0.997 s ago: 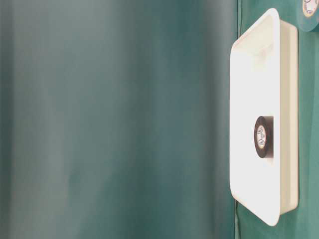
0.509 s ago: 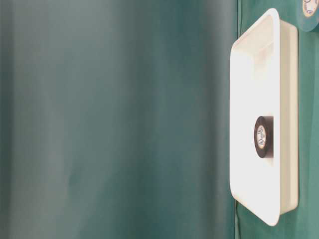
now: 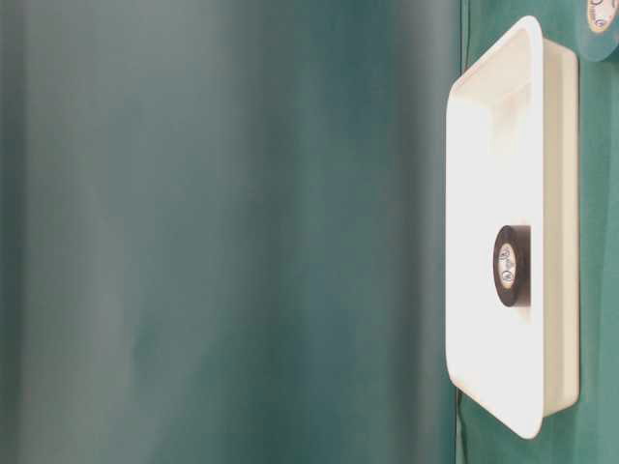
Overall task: Pick up the tape from a random location and place it into the white case.
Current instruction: 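Move the right gripper open toward the yellow tape roll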
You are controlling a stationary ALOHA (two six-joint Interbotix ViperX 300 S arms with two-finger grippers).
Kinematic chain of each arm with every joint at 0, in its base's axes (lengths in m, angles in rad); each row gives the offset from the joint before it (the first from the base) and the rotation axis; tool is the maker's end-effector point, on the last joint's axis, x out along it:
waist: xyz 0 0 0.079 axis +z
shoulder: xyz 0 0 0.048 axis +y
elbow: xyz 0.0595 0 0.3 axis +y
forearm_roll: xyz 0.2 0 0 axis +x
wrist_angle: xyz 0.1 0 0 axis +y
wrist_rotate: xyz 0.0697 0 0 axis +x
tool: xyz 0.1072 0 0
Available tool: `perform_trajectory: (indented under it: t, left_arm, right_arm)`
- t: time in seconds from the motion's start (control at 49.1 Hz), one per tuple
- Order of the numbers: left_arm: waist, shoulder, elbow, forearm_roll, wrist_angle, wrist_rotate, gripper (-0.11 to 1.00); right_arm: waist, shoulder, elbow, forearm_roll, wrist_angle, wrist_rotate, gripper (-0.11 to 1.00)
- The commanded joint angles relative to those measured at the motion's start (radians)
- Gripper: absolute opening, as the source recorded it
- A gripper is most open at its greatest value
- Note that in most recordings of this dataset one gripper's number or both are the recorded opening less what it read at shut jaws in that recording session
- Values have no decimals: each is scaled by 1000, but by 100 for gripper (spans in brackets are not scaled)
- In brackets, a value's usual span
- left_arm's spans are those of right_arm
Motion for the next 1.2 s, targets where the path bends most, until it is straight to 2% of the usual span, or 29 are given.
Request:
perform_trajectory:
  t: [0.0, 0.244, 0.407, 0.733, 0.855, 1.18]
  left_arm:
    - [3, 9, -12, -2, -8, 0, 98]
    - [3, 11, -12, -2, -15, 0, 98]
    - [3, 11, -14, -2, -21, 0, 98]
    - [3, 11, -12, -2, -26, 0, 98]
    - [3, 11, -12, -2, -32, 0, 98]
    - [3, 11, -12, -2, -38, 0, 98]
  right_arm:
    - [-2, 0, -28, 0, -5, 2, 92]
    - [11, -2, -28, 3, -5, 3, 92]
    - [52, -2, -31, 3, -3, 3, 92]
    - [268, 2, -54, 3, 41, 5, 92]
    - [321, 3, -66, 3, 48, 3, 92]
    - [331, 6, -69, 3, 64, 2, 92]
